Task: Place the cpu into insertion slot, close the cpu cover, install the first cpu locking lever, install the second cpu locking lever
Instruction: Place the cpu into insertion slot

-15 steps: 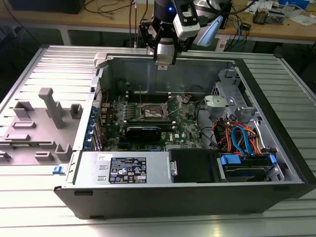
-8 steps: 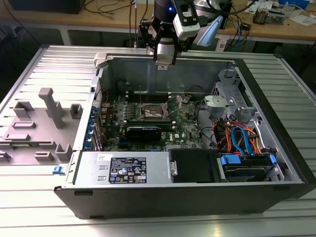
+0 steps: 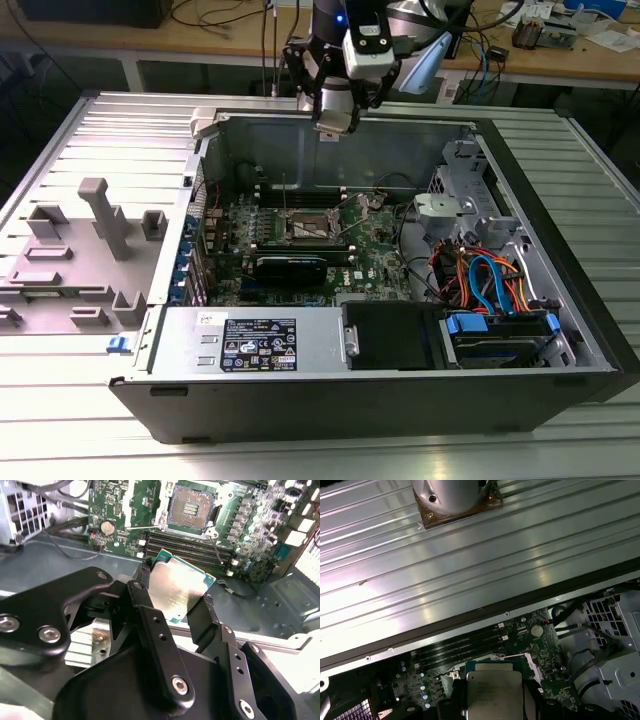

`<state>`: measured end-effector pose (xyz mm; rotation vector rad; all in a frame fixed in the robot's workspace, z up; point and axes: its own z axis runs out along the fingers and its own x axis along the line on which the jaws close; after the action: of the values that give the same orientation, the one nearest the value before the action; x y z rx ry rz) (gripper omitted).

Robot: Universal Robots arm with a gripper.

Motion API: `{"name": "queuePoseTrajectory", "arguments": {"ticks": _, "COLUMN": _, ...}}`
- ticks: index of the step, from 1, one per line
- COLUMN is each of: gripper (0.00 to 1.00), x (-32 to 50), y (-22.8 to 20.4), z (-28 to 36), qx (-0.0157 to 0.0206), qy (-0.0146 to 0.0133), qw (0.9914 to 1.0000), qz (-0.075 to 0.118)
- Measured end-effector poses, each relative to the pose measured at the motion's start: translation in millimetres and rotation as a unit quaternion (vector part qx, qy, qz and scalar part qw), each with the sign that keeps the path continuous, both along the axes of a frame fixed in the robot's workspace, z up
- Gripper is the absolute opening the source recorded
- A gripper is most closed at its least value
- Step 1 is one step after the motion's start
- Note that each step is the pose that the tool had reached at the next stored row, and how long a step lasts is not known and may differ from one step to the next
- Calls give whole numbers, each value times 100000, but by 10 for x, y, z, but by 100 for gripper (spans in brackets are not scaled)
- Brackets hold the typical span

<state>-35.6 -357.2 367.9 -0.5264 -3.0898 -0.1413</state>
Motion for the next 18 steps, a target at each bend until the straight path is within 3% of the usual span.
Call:
{"name": "queuePoseTrajectory", "arguments": {"ticks": 2, "gripper": 54, "x": 0, "y": 0, "z": -5, "qx": -3, "qy": 2, "qw": 99960, "qz": -2841}}
{"name": "queuePoseTrajectory", "arguments": {"ticks": 5, "gripper": 54, "x": -1, "y": -7, "z": -12, "qx": 11, "qy": -1, "qw": 99880, "qz": -4907}}
{"name": "queuePoseTrajectory", "arguments": {"ticks": 9, "gripper": 54, "x": -5, "y": -31, "z": -14, "qx": -2, "qy": 1, "qw": 99873, "qz": -5044}}
{"name": "queuePoseTrajectory", "arguments": {"ticks": 11, "gripper": 54, "x": -5, "y": -31, "z": -15, "qx": -9, "qy": 4, "qw": 99824, "qz": -5924}}
{"name": "queuePoseTrajectory", "arguments": {"ticks": 15, "gripper": 54, "x": -5, "y": -31, "z": -24, "qx": -1, "qy": 5, "qw": 99511, "qz": -9878}}
{"name": "queuePoseTrajectory", "arguments": {"ticks": 18, "gripper": 54, "x": -5, "y": -31, "z": -25, "qx": 2, "qy": 7, "qw": 99331, "qz": -11549}}
